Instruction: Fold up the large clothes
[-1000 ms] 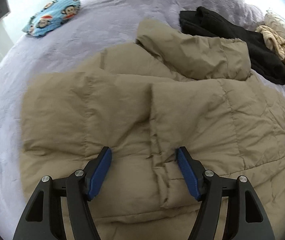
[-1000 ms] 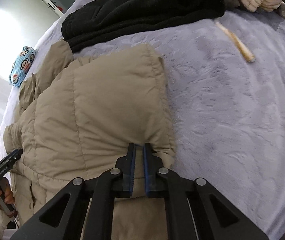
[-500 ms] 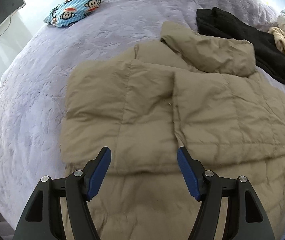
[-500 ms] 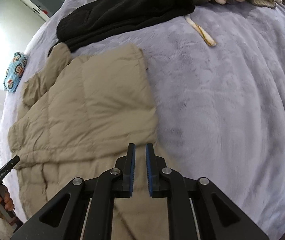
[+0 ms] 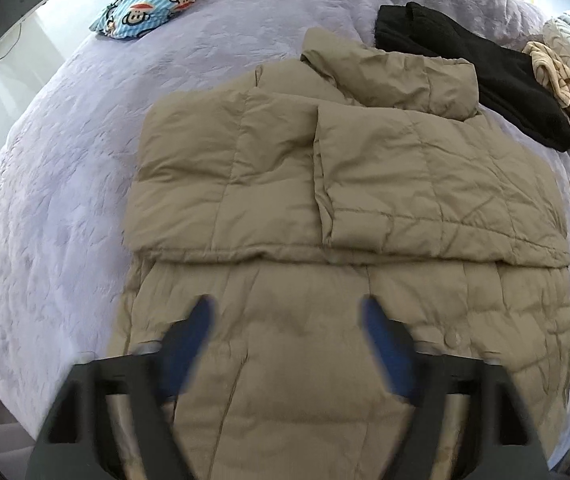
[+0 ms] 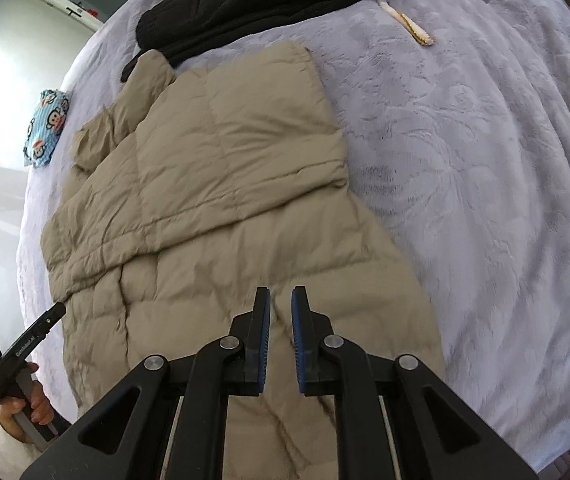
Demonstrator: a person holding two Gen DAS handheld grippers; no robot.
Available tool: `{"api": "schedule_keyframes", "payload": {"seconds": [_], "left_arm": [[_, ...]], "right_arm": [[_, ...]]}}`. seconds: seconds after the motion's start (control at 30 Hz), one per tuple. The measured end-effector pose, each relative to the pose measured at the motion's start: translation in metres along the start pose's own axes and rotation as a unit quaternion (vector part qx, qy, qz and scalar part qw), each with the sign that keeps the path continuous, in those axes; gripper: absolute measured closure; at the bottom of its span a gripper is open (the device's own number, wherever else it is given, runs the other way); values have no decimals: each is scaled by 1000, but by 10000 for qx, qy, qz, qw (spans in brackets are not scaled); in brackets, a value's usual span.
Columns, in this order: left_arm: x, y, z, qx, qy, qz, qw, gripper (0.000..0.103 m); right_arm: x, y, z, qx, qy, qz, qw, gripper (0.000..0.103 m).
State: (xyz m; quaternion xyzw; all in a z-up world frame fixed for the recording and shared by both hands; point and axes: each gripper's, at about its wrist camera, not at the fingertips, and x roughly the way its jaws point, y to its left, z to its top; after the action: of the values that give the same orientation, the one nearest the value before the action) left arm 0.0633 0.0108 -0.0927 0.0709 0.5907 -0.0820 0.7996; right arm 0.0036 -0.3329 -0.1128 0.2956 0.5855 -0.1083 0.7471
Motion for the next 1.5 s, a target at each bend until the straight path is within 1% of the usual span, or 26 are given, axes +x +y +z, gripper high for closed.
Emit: {"api": "schedule_keyframes", "payload": {"seconds": [0.03, 0.1, 0.17, 0.27, 0.33, 0.37, 0.4, 0.43, 0.5, 0.63, 0.73, 0.87, 1.07, 1.1, 1.13, 1.27, 1.3, 1.37, 1.4, 1.47, 1.5], "left_arm": [[-4, 0, -3, -55, -50, -9, 10000, 1], [-9, -1, -8, -43, -51, -40, 10000, 1], [-11, -5, -13, 13, 22, -16, 10000, 1], [-16, -9, -23, 83, 119, -62, 9999, 1], [-22, -13, -33, 151, 173, -130, 9997, 1], [-24, -14, -37, 178, 198, -138, 9995, 1], [-27, -15, -42, 201, 232, -129, 9994, 1], [-29, -16, -48, 209, 271, -107, 9994, 1], [-33, -15, -57, 170, 346, -107, 9992, 1], [-40, -10, -77, 13, 486, -151, 9987, 1], [-43, -5, -90, -37, 581, -177, 9981, 1], [-41, 3, -108, -67, 789, -308, 9964, 1], [-35, 32, -136, -306, 880, -373, 9950, 1], [-35, 37, -141, -314, 873, -385, 9949, 1], [-35, 42, -146, -326, 872, -386, 9949, 1], [-44, 68, -170, -460, 822, -459, 9945, 1], [-47, 76, -178, -512, 834, -547, 9937, 1], [-50, 92, -193, -689, 903, -938, 9891, 1], [-51, 103, -202, -844, 943, -1165, 9851, 1], [-53, 115, -215, -1021, 1016, -1467, 9786, 1], [-52, 123, -224, -1127, 1078, -1658, 9738, 1]], "right_arm": [[-2, 0, -2, -11, 18, -1, 10000, 86], [-5, 0, -5, -16, 35, -13, 10000, 72], [-10, 0, -10, -18, 21, -36, 10000, 63], [-15, 1, -15, 0, 28, -17, 10000, 62], [-18, 1, -19, -11, 68, -31, 10000, 58], [-19, 2, -22, -52, 92, -62, 9999, 52], [-20, 3, -26, -111, 105, -70, 9999, 43], [-20, 4, -30, -154, 113, -57, 9998, 39], [-21, 4, -38, -210, 153, -3, 9997, 23], [-20, -2, -52, -170, 282, 50, 9994, 22], [-21, -9, -63, -45, 343, 132, 9993, 13], [-22, -16, -82, 137, 369, 259, 9989, 11], [-22, -31, -116, 681, 209, 383, 9967, 10], [-22, -33, -124, 793, 177, 374, 9960, 8], [-22, -35, -129, 879, 163, 358, 9954, 1], [-23, -48, -156, 1296, 126, 283, 9911, 0], [-23, -52, -161, 1414, 98, 288, 9895, 0], [-25, -67, -178, 1871, 4, 405, 9815, 0], [-26, -74, -185, 2092, -39, 480, 9767, 0], [-24, -84, -196, 2333, 46, 581, 9707, 0], [-21, -88, -203, 2434, 148, 656, 9676, 0]]}}
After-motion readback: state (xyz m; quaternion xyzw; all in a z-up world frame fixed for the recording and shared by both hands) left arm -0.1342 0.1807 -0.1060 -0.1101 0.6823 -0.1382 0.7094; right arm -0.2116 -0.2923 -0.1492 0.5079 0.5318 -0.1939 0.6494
